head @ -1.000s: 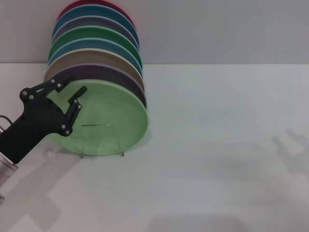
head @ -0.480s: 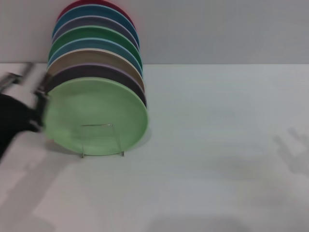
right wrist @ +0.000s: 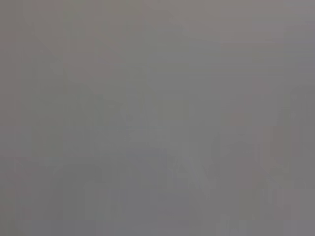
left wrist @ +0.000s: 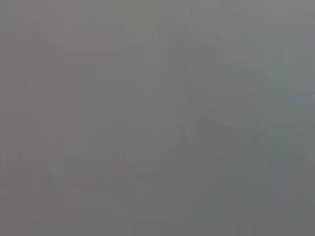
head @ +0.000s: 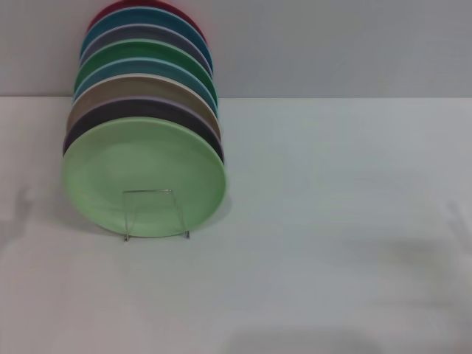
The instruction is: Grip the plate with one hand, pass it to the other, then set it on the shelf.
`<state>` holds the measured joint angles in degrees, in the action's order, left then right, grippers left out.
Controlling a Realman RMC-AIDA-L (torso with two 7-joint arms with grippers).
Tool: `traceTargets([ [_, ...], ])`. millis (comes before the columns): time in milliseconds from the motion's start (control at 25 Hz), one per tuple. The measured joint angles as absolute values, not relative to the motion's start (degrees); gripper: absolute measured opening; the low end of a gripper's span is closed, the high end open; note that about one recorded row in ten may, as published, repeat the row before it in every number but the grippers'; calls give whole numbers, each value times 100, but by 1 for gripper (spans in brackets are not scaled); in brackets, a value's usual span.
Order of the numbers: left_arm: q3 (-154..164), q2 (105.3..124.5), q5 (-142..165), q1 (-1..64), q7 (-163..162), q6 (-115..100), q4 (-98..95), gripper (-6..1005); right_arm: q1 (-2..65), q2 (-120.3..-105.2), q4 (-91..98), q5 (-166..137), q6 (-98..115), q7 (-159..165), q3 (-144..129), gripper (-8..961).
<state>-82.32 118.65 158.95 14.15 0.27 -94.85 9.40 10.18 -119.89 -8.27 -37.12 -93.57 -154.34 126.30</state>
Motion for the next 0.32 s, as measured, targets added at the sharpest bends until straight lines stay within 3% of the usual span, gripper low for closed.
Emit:
traceTargets([
  [120, -8211, 11876, 15783, 1449, -103, -9060, 816, 703, 1193, -11989, -560, -3586, -9244, -16153, 12634, 685],
  [320, -8204, 11905, 15779, 1347, -56, -8950, 809, 703, 1341, -11989, -458, -3181, -8950, -16516, 12718, 820],
])
